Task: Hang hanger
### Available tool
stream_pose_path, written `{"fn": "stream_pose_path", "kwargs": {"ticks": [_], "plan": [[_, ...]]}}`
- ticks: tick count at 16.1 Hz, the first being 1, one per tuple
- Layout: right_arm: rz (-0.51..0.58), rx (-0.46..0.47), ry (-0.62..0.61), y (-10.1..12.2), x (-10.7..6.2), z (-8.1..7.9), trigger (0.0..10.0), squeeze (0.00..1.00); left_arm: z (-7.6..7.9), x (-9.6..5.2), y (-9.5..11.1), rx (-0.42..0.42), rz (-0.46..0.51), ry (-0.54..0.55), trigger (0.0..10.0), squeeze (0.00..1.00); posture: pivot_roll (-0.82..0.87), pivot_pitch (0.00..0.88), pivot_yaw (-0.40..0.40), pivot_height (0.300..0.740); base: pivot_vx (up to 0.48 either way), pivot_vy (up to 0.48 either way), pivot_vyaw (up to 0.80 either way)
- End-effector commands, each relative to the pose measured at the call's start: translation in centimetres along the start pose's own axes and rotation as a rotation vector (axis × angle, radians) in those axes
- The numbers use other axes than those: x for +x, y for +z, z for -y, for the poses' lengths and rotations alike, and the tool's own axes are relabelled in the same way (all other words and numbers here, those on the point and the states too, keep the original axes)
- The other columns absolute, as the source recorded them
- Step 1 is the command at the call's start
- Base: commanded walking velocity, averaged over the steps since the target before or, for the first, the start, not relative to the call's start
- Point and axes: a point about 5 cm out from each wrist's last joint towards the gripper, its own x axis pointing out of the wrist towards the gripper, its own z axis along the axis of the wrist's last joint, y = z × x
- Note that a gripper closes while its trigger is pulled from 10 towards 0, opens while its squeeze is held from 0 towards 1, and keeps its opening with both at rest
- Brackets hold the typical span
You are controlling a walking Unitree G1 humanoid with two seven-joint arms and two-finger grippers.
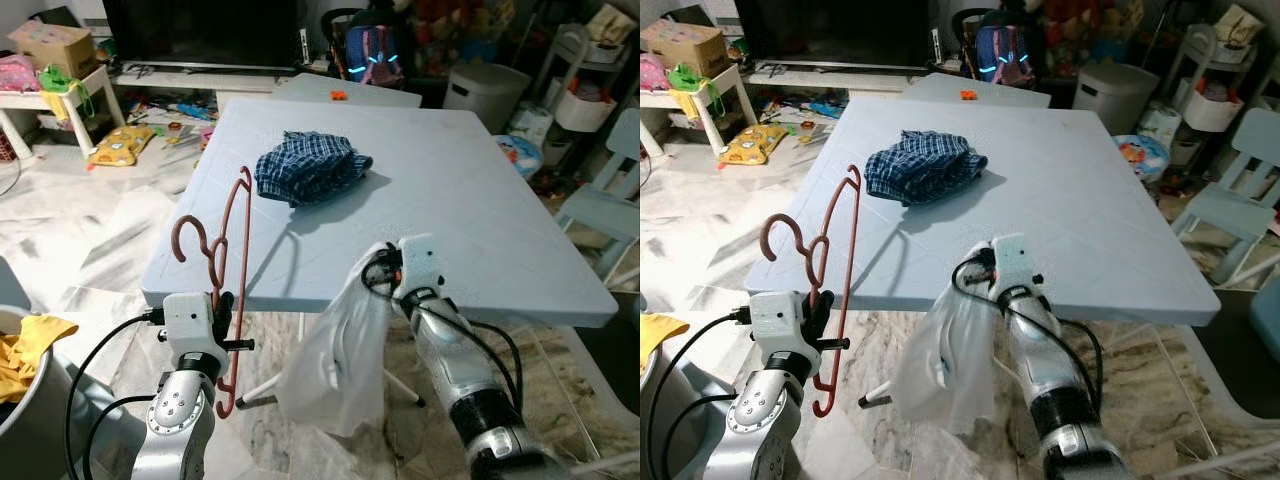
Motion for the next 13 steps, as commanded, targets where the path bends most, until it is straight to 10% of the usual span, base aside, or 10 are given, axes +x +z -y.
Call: {"fn": "stream_pose_path", "kwargs": {"ticks": [1, 5, 9, 10, 13], "plan": [[0.088, 0.013, -0.032, 2.7, 1.2, 0.5, 10.0, 0.00, -0.1, -0.1, -1.3, 0.001, -0.067, 0.016, 10.0, 0.00, 0.03, 0.000, -0.058, 0.740, 0.000, 0.000, 0.00], [0.308, -0.026, -0.036, 16.7, 5.6, 0.7, 10.0, 0.00, 0.5, -0.1, -1.1, -0.001, -0.058, 0.004, 10.0, 0.00, 0.05, 0.000, -0.086, 0.740, 0.000, 0.000, 0.00], [0.365, -0.042, -0.039, 20.2, 5.7, 0.8, 10.0, 0.00, 0.4, -0.2, -1.2, 0.000, -0.060, 0.005, 10.0, 0.00, 0.05, 0.000, -0.089, 0.740, 0.000, 0.000, 0.00], [0.466, -0.063, -0.089, 25.7, 5.0, 2.0, 10.0, 0.00, 0.3, -0.3, -1.0, -0.001, -0.046, 0.018, 10.0, 0.00, 0.08, 0.000, -0.104, 0.740, 0.000, 0.000, 0.00], [0.606, -0.063, -0.186, 32.0, 2.9, 4.1, 10.0, 0.00, -0.1, -0.2, 0.5, 0.049, 0.045, 0.086, 10.0, 0.00, 0.08, 0.000, -0.115, 0.740, 0.000, 0.000, 0.00]]}}
